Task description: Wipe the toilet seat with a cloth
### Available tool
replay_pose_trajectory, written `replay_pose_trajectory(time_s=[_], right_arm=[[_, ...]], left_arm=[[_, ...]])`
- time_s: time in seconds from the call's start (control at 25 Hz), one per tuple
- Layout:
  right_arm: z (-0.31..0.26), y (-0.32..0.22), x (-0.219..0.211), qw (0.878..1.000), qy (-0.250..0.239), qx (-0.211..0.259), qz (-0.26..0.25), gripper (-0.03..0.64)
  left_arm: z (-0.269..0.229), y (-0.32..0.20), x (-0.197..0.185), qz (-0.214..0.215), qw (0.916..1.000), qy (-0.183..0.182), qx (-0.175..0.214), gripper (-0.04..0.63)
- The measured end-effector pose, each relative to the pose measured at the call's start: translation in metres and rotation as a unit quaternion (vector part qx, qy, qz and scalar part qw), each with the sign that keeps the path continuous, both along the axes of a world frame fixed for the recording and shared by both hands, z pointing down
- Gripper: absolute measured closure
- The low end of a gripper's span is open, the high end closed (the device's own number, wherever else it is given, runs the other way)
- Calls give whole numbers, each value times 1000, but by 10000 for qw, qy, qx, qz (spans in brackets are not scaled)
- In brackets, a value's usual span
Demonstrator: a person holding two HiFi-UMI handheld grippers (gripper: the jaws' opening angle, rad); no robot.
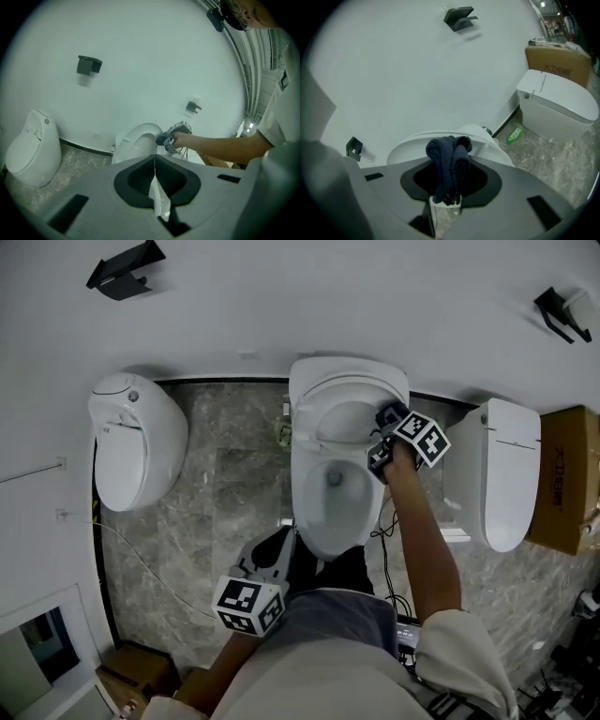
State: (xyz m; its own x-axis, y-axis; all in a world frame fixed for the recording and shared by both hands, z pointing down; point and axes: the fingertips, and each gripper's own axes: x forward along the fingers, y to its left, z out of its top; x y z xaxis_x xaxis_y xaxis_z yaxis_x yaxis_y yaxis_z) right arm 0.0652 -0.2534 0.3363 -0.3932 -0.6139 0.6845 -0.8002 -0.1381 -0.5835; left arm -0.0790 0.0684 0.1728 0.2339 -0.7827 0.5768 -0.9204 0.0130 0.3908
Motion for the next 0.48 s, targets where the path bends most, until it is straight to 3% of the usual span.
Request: replay_pose_trajectory(time_s=[0.48], right_arm=[[-29,0,-26,9979,331,352,-427,511]], left_arm=[[-1,0,-8,329,9991,274,79,584]])
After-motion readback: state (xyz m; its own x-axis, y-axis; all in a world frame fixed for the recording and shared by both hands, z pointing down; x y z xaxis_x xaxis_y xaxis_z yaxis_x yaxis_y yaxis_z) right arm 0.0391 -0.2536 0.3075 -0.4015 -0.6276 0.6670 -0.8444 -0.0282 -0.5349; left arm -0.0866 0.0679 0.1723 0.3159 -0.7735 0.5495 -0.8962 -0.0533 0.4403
